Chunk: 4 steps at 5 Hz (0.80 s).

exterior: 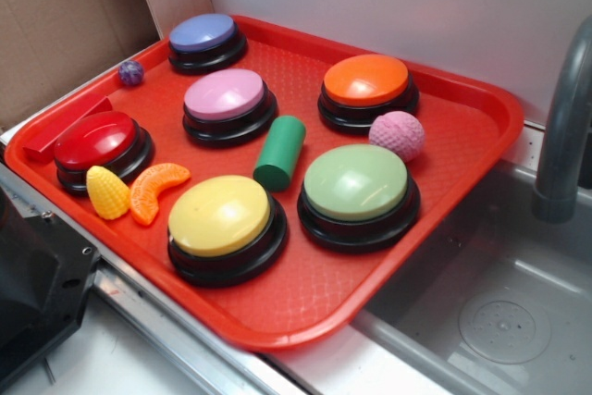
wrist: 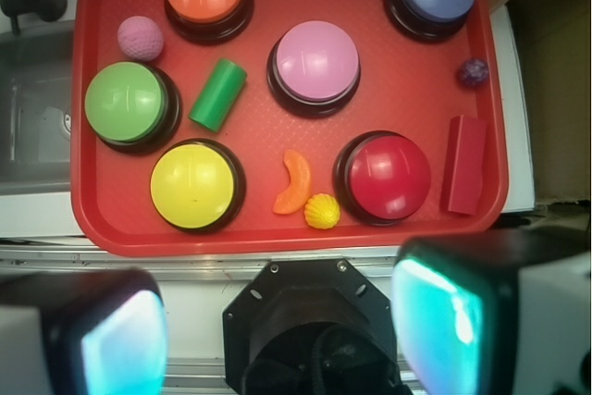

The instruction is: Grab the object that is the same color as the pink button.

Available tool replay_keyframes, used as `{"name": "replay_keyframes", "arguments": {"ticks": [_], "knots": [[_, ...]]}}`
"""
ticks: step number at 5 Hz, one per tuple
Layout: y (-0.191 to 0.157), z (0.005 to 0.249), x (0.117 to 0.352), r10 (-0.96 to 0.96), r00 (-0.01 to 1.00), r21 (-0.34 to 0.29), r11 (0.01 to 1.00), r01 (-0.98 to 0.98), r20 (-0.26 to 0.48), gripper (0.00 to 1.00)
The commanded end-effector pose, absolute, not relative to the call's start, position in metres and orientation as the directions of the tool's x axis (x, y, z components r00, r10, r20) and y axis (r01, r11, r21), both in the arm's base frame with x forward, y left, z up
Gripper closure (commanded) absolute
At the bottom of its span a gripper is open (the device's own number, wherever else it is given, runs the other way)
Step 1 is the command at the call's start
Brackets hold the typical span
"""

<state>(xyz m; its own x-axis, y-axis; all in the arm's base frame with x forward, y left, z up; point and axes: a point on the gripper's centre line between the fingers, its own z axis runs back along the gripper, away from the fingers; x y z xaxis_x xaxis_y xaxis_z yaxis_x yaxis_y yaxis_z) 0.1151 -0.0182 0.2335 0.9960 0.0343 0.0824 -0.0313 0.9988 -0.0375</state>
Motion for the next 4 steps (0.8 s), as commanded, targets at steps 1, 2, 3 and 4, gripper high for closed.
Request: {"name": "replay_keyframes", "arguments": {"ticks": [1,2,3,4], "knots": [[-0.049,0.210,0.179,0.130,0.977,-0.047,0.991,-0.124,0.168,0.00],[-0.075,0.184,0.221,0.172,0.968,-0.018,0.985,-0.172,0.181,0.00],[-0.096,0.151,0.257,0.224,0.955,-0.032,0.975,-0.222,0.194,0.00],[-0.115,0.118,0.285,0.266,0.943,-0.063,0.964,-0.258,0.201,0.00]]}}
